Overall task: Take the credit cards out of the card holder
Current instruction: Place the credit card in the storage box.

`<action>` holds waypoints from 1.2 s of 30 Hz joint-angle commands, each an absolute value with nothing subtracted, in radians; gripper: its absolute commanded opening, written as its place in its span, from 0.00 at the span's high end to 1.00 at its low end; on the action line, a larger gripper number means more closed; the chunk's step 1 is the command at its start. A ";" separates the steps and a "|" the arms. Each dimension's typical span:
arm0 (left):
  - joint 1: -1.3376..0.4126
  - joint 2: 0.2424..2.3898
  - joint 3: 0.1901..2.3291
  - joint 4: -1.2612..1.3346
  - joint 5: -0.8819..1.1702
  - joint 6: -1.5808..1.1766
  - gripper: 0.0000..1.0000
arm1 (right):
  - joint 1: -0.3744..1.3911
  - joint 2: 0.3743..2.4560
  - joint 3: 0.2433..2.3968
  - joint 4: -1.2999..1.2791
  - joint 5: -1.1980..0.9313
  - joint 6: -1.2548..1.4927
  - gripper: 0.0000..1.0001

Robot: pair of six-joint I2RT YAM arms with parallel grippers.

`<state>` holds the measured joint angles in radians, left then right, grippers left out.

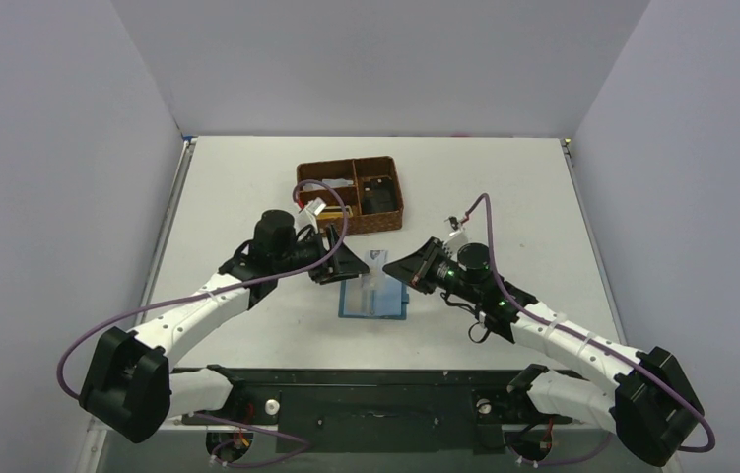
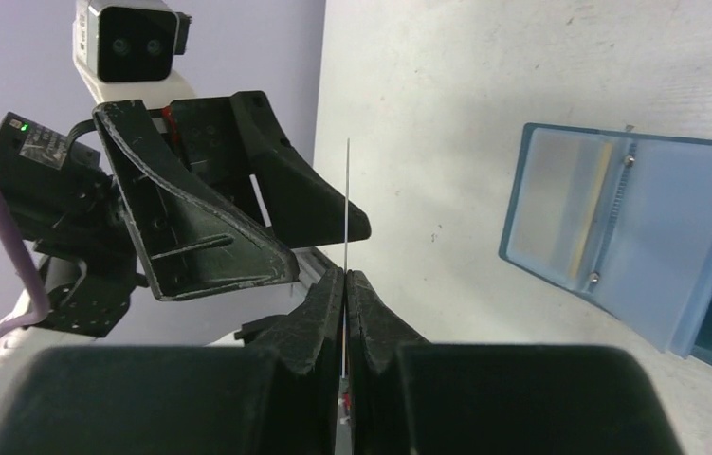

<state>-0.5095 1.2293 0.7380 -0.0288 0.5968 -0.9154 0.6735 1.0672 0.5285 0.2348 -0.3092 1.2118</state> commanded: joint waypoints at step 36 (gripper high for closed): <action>-0.502 1.215 0.802 0.039 0.613 -0.981 1.00 | 0.716 0.965 0.766 -0.185 0.005 1.031 0.20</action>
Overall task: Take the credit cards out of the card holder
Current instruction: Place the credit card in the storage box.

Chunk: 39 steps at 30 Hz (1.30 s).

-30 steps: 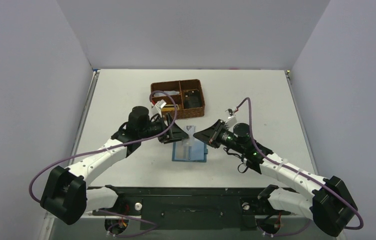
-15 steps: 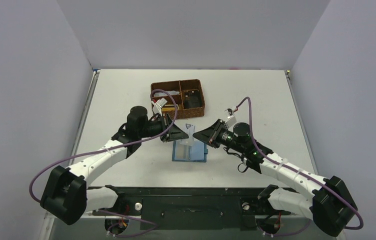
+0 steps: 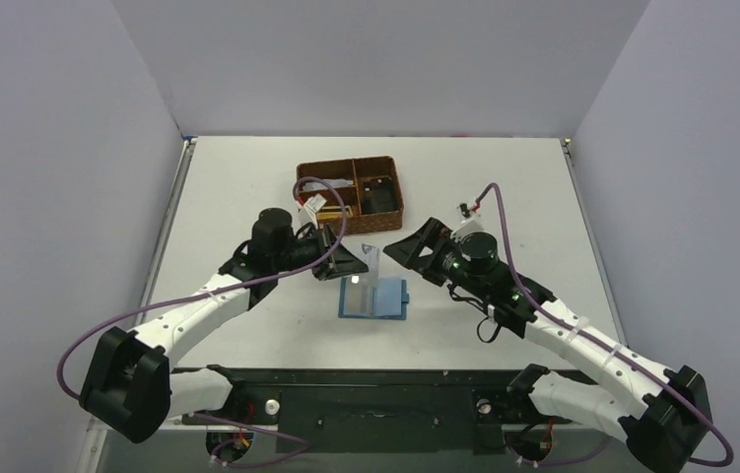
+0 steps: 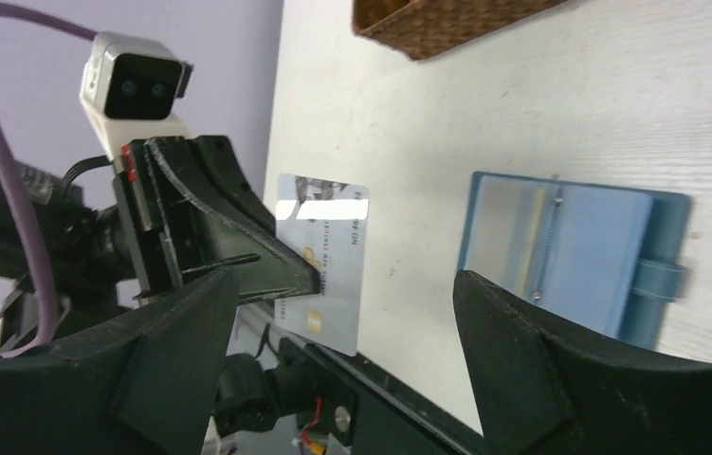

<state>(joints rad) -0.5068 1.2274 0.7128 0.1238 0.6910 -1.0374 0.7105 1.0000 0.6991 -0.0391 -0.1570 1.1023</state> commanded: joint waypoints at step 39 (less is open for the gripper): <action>-0.302 1.905 1.678 -0.456 0.225 -1.025 1.00 | 0.177 1.336 1.279 -0.719 0.173 0.683 0.16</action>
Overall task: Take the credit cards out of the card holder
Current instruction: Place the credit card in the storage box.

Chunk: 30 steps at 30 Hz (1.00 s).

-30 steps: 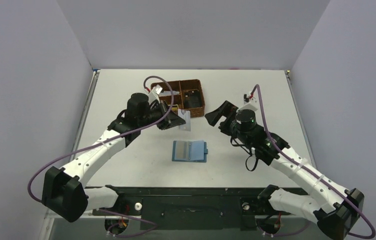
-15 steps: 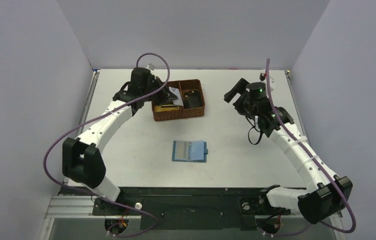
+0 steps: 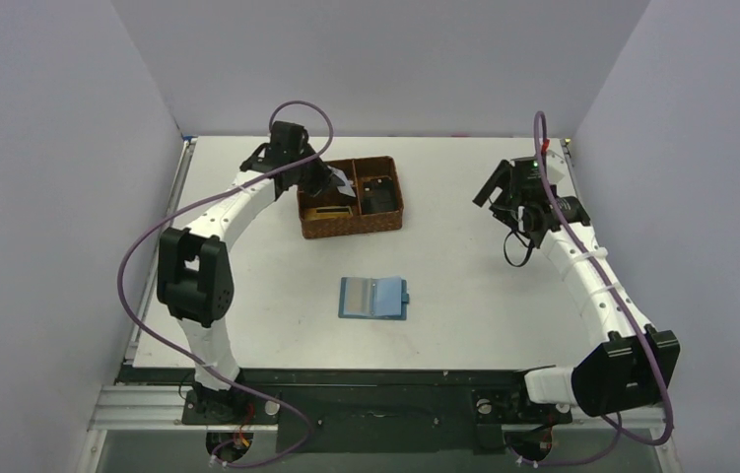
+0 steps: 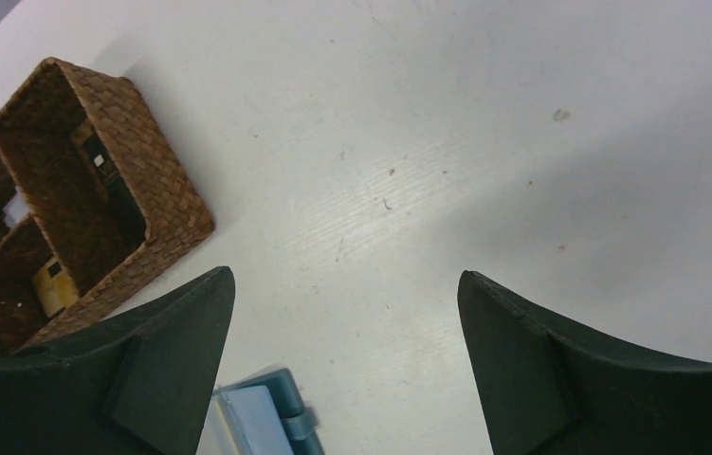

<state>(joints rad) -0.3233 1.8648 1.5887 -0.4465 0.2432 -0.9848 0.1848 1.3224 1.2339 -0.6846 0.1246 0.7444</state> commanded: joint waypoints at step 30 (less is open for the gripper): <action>-0.232 2.263 2.119 -0.707 0.109 -1.208 1.00 | 0.084 1.596 1.604 -0.874 0.078 0.690 0.16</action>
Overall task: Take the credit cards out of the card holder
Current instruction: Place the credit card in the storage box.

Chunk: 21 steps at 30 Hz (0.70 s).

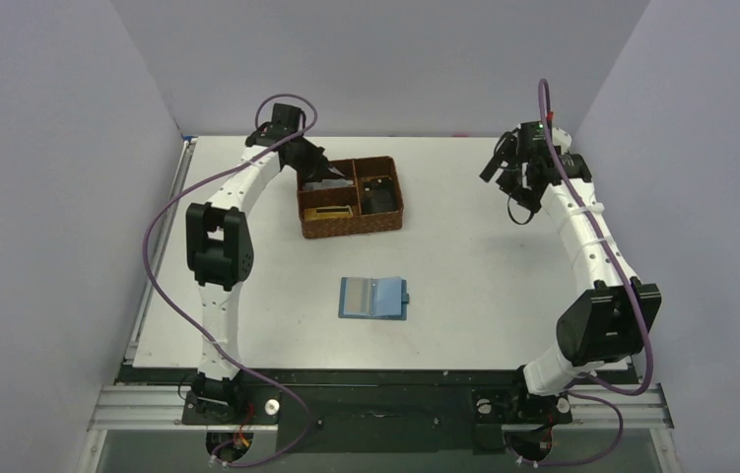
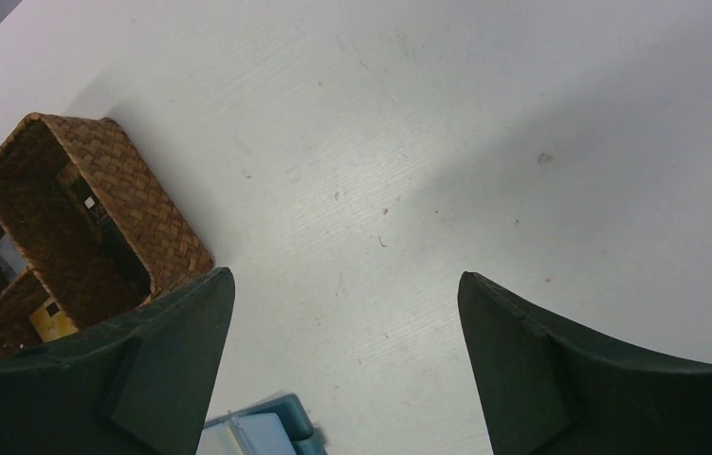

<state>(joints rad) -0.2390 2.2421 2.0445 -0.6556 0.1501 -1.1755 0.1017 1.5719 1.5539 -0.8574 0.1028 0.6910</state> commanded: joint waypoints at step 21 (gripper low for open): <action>-0.234 2.254 2.203 -0.752 0.074 -1.120 0.59 | 0.057 1.666 1.640 -0.872 0.008 0.707 0.16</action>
